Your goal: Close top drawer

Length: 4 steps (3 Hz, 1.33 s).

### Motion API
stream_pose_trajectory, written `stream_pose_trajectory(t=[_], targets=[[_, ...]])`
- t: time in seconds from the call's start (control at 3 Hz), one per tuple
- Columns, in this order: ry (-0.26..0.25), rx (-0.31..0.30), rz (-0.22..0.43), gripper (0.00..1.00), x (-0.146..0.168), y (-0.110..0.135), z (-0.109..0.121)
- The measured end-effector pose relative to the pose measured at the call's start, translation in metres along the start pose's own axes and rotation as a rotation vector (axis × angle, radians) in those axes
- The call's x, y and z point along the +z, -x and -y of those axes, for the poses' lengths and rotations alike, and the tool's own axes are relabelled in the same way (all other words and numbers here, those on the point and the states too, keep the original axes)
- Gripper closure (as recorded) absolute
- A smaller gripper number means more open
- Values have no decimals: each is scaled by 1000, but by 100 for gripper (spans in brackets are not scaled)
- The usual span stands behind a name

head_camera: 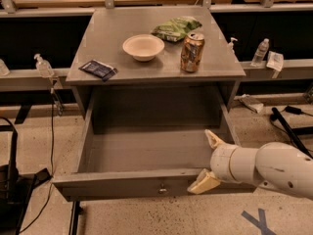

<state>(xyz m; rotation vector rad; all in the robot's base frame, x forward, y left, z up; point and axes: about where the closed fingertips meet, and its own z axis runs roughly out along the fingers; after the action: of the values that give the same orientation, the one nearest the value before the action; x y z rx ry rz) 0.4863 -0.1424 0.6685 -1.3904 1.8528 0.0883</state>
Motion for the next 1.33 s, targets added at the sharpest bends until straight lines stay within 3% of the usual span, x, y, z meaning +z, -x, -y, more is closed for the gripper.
stream_pose_trajectory(t=[1.33], targets=[[-63, -15, 10, 0, 19, 1, 39]])
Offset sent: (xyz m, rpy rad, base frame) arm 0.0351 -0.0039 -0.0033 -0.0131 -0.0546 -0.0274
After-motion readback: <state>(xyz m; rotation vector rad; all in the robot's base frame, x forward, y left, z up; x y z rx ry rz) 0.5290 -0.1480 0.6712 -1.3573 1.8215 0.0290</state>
